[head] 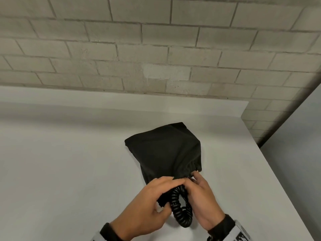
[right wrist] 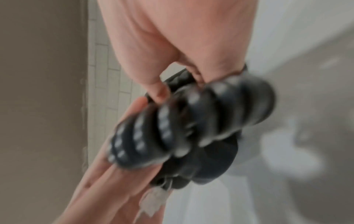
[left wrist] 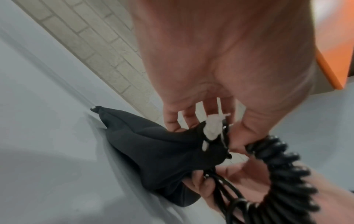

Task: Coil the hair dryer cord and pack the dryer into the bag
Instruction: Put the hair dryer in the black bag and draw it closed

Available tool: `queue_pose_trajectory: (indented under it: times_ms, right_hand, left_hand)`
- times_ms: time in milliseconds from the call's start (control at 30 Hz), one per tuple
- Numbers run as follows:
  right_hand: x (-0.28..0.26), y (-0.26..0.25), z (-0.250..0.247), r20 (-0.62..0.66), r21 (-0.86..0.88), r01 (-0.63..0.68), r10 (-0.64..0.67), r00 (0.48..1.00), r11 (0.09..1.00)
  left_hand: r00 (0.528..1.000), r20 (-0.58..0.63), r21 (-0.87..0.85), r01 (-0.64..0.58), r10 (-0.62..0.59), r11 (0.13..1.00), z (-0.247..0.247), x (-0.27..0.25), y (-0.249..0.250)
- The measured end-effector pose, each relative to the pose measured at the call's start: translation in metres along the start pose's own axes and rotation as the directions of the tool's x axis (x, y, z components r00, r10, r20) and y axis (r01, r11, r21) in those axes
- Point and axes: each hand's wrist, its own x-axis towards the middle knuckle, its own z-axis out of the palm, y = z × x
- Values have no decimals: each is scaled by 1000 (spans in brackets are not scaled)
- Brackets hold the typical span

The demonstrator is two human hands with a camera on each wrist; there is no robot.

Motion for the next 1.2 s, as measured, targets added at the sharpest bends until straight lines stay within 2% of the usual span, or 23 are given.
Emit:
queue_pose_trajectory:
  times_ms: [133, 233, 300, 367, 433, 500, 633, 700, 800, 867, 967, 1033, 1200]
  right_hand:
    - [-13, 3, -19, 259, 233, -39, -23, 966, 972]
    - [-15, 20, -24, 324, 168, -47, -10, 946, 985]
    - [-14, 28, -23, 264, 90, 3, -27, 964, 996]
    - [-15, 25, -19, 131, 42, 67, -72, 989, 997]
    - [-17, 18, -12, 38, 78, 100, -103, 994, 992]
    - [-18, 14, -7, -2, 103, 124, -124, 992, 987]
    - [-16, 16, 2, -146, -8, 186, -185, 972, 982]
    - [-15, 14, 10, -184, -16, 203, -203, 962, 979]
    - [-10, 14, 21, -272, 16, 184, -173, 947, 983]
    - [-7, 16, 28, -318, 23, 157, -142, 938, 987]
    - [-4, 20, 33, -307, 51, 116, -95, 947, 992]
    - [-6, 18, 35, -256, 67, 93, -73, 964, 993]
    - [-12, 13, 31, -5, 296, 67, -68, 998, 953]
  left_hand:
    - [993, -100, -50, 59, -64, 997, -2, -6, -6]
    - [992, -114, -45, 47, -51, 998, -2, -7, -7]
    - [996, -75, 10, 47, -46, 999, -1, -8, -7]
    - [998, -33, 102, 54, -51, 993, 1, -11, -3]
    - [997, 18, 231, 63, -69, 971, 2, -11, 5]
    - [999, 7, 330, 36, -41, 943, 3, -11, 14]
    - [996, 37, 457, 55, -81, 888, 10, -8, 29]
    - [999, 53, 485, -20, -7, 875, 14, -11, 27]
    - [999, 10, 586, -40, 42, 809, 16, -10, 28]
    - [1000, -13, 553, 10, -3, 833, 14, -10, 27]
    - [996, -64, 404, 86, -65, 911, 12, -16, 21]
    - [984, -113, 279, 167, -140, 946, 5, -19, 17]
    - [949, -270, 272, 236, -162, 933, -1, -17, 5]
